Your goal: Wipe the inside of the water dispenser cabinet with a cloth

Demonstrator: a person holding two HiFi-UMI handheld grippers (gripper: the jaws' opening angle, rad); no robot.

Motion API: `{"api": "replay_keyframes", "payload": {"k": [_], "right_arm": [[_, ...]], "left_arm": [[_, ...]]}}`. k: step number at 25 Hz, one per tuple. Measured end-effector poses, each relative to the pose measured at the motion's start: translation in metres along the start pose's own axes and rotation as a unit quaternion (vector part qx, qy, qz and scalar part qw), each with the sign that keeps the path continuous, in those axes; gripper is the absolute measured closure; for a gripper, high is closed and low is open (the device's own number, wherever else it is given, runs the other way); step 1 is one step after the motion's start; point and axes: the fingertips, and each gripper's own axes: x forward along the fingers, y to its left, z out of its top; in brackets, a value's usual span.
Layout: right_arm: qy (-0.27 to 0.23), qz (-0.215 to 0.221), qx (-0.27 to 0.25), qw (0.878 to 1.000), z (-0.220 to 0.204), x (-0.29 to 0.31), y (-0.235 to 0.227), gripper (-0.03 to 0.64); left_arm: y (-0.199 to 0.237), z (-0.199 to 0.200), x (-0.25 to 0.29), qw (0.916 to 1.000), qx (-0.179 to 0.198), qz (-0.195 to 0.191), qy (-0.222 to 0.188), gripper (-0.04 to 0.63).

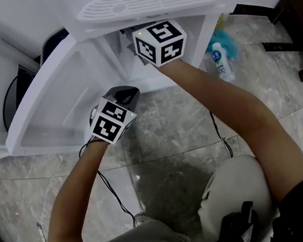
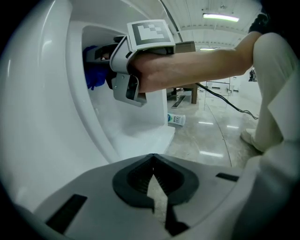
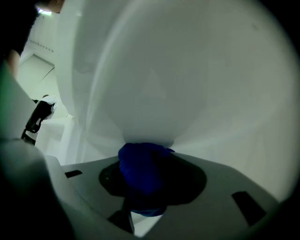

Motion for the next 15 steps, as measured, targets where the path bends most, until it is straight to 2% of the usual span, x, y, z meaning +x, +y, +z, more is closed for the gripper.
{"api": "replay_keyframes", "payload": {"k": [5,8,10,15], "right_arm": [[-0.024,-0.034,0.041,0.998,-0.004,0.013,-0.009,0.472],[-0.018,-0.055,0.018,0.998,-0.005,0.028,-0.023,0.472],[-0.016,-0.056,0.006,0.998,-0.004,0.033,-0.026,0.472],[-0.02,-0.043,0.037,0.998,-0.006,0.023,-0.017,0.472]], "left_arm": [[-0.004,0.0,-0.003,1.0,0.001,-0.004,-0.002,0.591],[-0.004,0.002,-0.006,0.9999,-0.005,-0.005,-0.008,0.591],[-0.003,-0.002,-0.007,0.9999,-0.008,-0.004,-0.006,0.591],[-0.008,-0.015,-0.004,0.9999,-0.007,-0.011,0.007,0.591]]}}
